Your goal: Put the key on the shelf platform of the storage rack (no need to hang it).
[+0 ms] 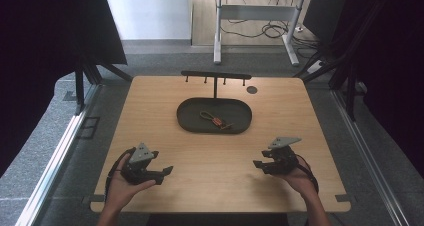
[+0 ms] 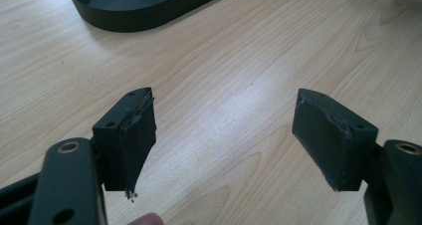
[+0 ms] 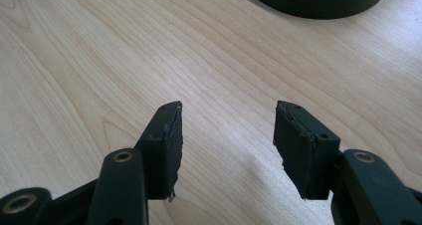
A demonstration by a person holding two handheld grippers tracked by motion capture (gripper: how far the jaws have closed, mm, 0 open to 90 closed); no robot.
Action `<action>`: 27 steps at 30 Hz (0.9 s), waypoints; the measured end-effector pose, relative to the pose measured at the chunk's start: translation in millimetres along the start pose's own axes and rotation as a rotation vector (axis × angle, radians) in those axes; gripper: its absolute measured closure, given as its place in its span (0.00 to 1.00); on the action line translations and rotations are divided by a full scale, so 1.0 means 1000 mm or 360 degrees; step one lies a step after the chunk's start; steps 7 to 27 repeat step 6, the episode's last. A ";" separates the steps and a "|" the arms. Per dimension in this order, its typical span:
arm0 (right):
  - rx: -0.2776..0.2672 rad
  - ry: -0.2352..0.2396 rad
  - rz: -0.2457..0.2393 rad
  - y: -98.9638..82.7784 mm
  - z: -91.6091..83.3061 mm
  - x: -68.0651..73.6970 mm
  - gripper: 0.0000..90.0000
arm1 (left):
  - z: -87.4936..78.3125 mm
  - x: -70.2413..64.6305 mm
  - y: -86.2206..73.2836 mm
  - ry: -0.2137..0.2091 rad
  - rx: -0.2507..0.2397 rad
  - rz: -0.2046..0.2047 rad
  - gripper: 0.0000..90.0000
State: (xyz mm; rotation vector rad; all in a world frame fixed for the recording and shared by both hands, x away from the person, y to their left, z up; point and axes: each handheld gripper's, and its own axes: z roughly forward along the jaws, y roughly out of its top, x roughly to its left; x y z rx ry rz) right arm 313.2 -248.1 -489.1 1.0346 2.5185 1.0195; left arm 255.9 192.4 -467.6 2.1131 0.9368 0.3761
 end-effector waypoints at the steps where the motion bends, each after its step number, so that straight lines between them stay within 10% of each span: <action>1: -0.0007 -0.0003 -0.0003 0.000 0.000 0.000 0.50 | 0.000 0.000 0.000 0.0000 0.0000 0.0000 0.28; 27: -0.0004 -0.0015 -0.0004 -0.003 0.002 0.002 0.46 | 0.000 0.002 0.000 0.0000 0.0001 -0.0002 0.28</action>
